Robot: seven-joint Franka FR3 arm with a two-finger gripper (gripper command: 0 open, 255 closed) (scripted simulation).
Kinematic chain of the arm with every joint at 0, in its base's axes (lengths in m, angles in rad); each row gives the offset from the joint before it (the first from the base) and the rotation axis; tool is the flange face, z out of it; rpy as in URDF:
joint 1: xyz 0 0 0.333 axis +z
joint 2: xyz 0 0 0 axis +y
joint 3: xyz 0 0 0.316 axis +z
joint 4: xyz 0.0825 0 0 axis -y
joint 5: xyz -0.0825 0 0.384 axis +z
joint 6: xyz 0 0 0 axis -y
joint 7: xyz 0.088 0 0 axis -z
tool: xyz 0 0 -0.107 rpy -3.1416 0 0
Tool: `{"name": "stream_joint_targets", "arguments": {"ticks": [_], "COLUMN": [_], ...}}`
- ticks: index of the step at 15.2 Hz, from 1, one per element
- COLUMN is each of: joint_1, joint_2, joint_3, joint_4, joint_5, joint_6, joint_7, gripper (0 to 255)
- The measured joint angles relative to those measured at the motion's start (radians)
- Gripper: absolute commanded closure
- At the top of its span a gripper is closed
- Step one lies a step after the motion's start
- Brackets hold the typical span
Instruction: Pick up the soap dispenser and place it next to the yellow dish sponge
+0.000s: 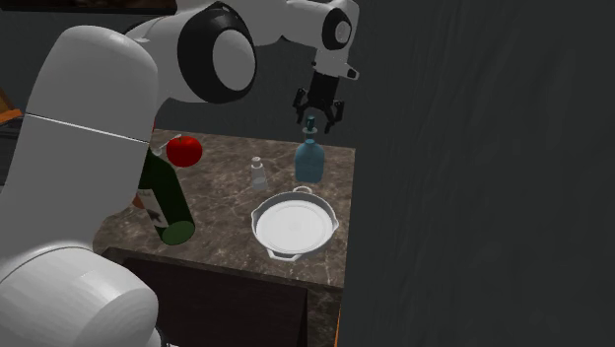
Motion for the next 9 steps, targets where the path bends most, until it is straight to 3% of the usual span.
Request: {"name": "stream_joint_targets", "arguments": {"ticks": [3,9], "joint_1": [0.011,0.013], "joint_2": [-0.019,-0.023], "joint_3": [0.000,-0.001], "joint_4": [-0.071,-0.088], "joint_5": [-0.001,-0.001], "joint_6": [0.051,0.064], "joint_7": [-0.003,-0.005], "gripper": [0,0]}}
